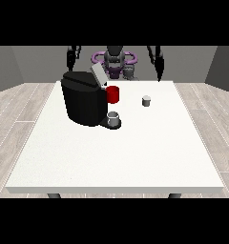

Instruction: Insert the coffee pod into the coffee machine and close the lid

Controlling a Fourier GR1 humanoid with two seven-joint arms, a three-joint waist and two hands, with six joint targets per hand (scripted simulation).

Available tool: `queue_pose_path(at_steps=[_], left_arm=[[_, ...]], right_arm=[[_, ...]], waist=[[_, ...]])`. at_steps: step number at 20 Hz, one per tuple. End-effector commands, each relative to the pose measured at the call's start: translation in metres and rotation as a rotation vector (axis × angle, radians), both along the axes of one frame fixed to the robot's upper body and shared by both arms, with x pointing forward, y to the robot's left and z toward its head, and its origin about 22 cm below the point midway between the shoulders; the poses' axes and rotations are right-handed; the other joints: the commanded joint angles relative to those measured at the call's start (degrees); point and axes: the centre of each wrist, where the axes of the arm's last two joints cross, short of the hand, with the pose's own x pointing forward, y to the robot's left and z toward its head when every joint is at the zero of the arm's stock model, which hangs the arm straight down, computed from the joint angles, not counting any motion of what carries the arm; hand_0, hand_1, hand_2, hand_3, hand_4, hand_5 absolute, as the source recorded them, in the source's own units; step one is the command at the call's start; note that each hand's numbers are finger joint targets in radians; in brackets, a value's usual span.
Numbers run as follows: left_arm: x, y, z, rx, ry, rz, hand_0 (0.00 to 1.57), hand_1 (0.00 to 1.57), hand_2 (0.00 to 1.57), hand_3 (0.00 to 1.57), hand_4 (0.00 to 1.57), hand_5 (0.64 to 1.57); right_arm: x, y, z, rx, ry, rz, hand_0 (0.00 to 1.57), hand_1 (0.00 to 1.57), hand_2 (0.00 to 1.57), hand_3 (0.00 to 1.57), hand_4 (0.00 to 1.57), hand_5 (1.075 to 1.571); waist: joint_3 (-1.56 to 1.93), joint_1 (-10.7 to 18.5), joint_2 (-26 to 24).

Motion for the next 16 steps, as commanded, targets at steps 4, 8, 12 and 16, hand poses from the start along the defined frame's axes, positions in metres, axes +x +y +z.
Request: queue_pose_path(at_steps=[4,8,12,16], left_arm=[[-0.013,-0.008,-0.007,-0.07,-0.087,-0.073,0.0,0.0,0.0,0.0,0.26,1.571],[-0.004,-0.001,0.013,0.039,-0.167,-0.113,0.0,0.0,0.0,0.0,0.31,1.571],[-0.004,0.017,0.013,0.17,-0.108,-0.111,0.0,0.0,0.0,0.0,0.0,1.571],[0.03,0.042,0.019,0.181,-0.064,-0.059,0.0,0.0,0.0,0.0,0.0,1.571]], right_arm=[[-0.016,-0.014,-0.022,-0.014,0.105,-0.007,0.0,0.0,0.0,0.0,0.13,1.571],[-0.006,-0.005,-0.023,0.097,-0.024,-0.194,0.0,0.0,0.0,0.0,0.11,1.571],[-0.013,-0.014,-0.022,0.076,-0.027,-0.185,0.0,0.0,0.0,0.0,0.14,1.571],[-0.004,0.019,-0.008,0.107,-0.076,-0.113,0.0,0.0,0.0,0.0,0.17,1.571]], waist=[[3.17,0.44,-3.07],[3.22,-0.22,-3.09],[3.19,-1.93,-3.77],[3.17,-5.41,-0.19]])
